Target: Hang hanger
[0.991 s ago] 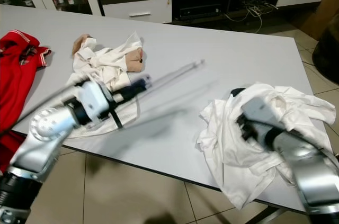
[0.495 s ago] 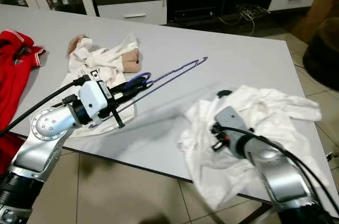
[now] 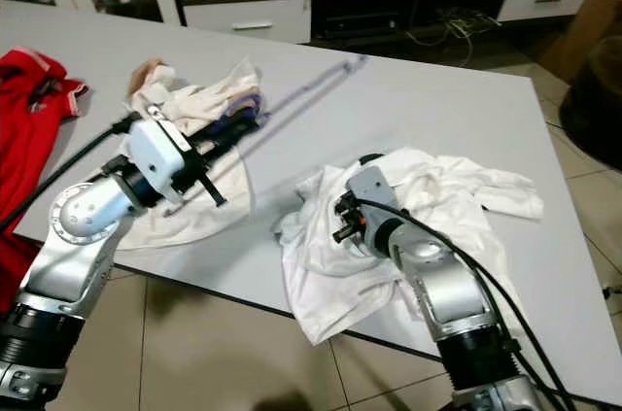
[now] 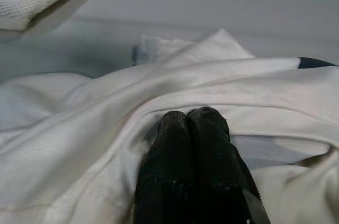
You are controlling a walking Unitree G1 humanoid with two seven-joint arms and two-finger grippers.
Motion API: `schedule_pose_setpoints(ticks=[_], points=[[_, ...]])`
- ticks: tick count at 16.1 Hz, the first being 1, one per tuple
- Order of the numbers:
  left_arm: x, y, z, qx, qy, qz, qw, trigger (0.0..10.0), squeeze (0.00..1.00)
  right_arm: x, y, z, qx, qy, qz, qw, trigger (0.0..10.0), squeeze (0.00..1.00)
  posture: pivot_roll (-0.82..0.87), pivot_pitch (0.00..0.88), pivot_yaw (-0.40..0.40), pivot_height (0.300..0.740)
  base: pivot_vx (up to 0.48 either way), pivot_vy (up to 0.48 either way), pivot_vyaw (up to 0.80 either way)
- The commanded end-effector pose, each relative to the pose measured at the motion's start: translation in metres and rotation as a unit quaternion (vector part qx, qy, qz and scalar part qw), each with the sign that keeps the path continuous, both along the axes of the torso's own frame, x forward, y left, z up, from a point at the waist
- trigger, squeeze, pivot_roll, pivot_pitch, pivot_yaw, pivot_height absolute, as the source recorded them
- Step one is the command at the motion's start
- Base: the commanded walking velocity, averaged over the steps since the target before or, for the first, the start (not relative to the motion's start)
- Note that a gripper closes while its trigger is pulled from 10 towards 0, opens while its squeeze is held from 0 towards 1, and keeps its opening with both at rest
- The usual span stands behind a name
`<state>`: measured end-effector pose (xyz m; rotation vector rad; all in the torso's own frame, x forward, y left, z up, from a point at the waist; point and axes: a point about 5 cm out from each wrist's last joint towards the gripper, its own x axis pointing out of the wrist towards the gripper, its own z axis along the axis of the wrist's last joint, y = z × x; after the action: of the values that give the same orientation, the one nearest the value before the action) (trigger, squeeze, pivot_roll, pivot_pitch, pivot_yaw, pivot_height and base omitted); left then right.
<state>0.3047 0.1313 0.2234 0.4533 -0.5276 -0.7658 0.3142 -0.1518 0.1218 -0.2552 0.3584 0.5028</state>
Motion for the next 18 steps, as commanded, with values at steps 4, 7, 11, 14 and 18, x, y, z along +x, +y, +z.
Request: schedule_pose_setpoints(ticks=[4,7,11,14,18], points=[[0.003,0.008,0.006,-0.038,-0.001,0.024,0.999,10.0,0.00,-0.009,-0.055,0.037,0.012,-0.055,-0.074,0.996,10.0,0.00,-0.01,0.082,0.004,0.740,0.000,0.000,0.00],[0.004,0.006,0.003,-0.039,0.015,0.009,0.999,10.0,0.00,-0.042,-0.042,0.036,0.011,-0.029,0.020,0.999,10.0,0.00,-0.02,0.079,0.012,0.740,0.000,0.000,0.00],[0.003,0.000,-0.004,-0.023,0.039,-0.024,0.999,10.0,0.00,-0.063,-0.021,0.027,-0.026,-0.015,0.087,0.996,10.0,0.00,-0.05,0.085,0.020,0.740,0.000,0.000,0.00],[0.002,0.000,-0.007,-0.022,0.050,-0.032,0.998,10.0,0.00,-0.064,-0.012,0.032,-0.043,-0.036,0.088,0.995,10.0,0.00,-0.05,0.098,0.029,0.740,0.000,0.000,0.00],[-0.009,0.004,-0.030,0.006,0.126,-0.076,0.989,10.0,0.00,-0.075,0.010,0.015,-0.026,-0.016,0.102,0.994,10.0,1.00,-0.05,0.112,0.047,0.740,0.000,0.000,0.00]])
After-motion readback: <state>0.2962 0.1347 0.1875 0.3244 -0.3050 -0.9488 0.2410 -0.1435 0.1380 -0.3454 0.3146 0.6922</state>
